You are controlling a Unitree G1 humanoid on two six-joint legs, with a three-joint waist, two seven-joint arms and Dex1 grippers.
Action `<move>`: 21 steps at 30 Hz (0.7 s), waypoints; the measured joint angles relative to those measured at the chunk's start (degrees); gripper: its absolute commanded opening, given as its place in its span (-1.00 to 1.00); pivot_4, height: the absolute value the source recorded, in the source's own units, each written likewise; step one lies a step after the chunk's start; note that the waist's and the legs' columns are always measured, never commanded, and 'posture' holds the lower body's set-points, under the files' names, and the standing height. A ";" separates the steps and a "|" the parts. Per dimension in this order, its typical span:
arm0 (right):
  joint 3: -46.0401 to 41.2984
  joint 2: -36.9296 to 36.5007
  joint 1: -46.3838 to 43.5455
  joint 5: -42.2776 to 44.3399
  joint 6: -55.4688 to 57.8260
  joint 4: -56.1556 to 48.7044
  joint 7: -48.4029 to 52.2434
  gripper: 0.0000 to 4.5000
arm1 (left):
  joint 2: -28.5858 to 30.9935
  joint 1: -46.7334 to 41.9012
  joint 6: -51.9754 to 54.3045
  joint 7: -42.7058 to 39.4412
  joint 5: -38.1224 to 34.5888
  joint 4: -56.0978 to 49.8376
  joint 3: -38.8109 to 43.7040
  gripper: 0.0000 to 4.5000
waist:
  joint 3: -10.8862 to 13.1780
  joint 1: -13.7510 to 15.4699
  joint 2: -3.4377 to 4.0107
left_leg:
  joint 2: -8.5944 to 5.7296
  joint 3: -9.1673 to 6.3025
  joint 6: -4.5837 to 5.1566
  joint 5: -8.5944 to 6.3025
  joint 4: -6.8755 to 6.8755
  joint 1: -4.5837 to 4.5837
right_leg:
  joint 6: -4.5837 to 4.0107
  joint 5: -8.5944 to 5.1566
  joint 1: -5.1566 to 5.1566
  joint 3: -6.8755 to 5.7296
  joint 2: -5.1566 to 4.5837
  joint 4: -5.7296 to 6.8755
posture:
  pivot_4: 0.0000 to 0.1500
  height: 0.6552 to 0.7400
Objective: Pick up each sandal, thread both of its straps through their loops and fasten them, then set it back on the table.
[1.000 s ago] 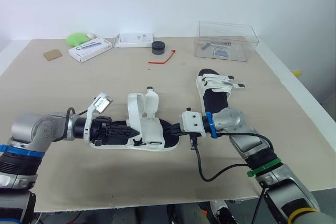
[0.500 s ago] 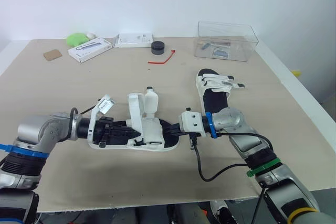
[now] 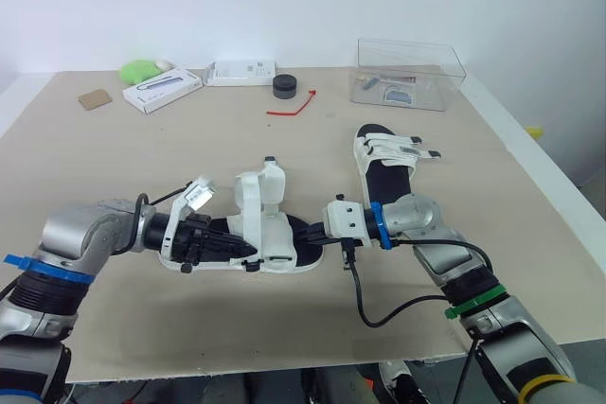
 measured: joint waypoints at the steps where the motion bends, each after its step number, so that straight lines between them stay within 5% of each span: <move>1: 0.00 0.00 0.00 0.00 -0.01 0.00 0.01 -1.00 | 0.00 0.27 -0.34 -0.02 0.01 -0.03 0.00 -0.97 | 0.00 0.00 0.00 | 0.00 0.00 0.00 0.00 0.00 0.00 | 0.00 0.00 0.00 0.00 0.00 0.00 | 1.00 1.00; 6: 0.00 0.00 -0.05 -0.01 -0.25 0.31 0.05 -1.00 | 0.00 0.43 -0.51 0.24 0.01 -0.62 0.02 -0.97 | 0.00 0.00 0.00 | 0.00 0.00 0.00 0.00 0.00 0.00 | 0.00 0.00 0.00 0.00 0.00 0.00 | 1.00 1.00; 12: 0.16 0.00 -0.74 -0.17 -1.55 1.44 0.58 -1.00 | 0.00 0.86 0.93 0.53 -1.46 -2.37 1.19 0.16 | 0.00 0.00 0.00 | 0.00 0.00 0.00 0.01 0.02 0.00 | 0.04 0.02 0.01 0.01 -0.01 0.00 | 1.00 1.00; 21: 0.17 0.05 -0.81 -0.33 -2.13 1.93 0.56 -1.00 | -1.03 -1.49 -1.81 3.39 -0.13 0.73 3.66 0.16 | 0.00 0.02 0.00 | -0.01 0.01 0.02 0.03 0.04 0.00 | 0.04 0.06 0.02 -0.01 0.00 0.01 | 1.00 1.00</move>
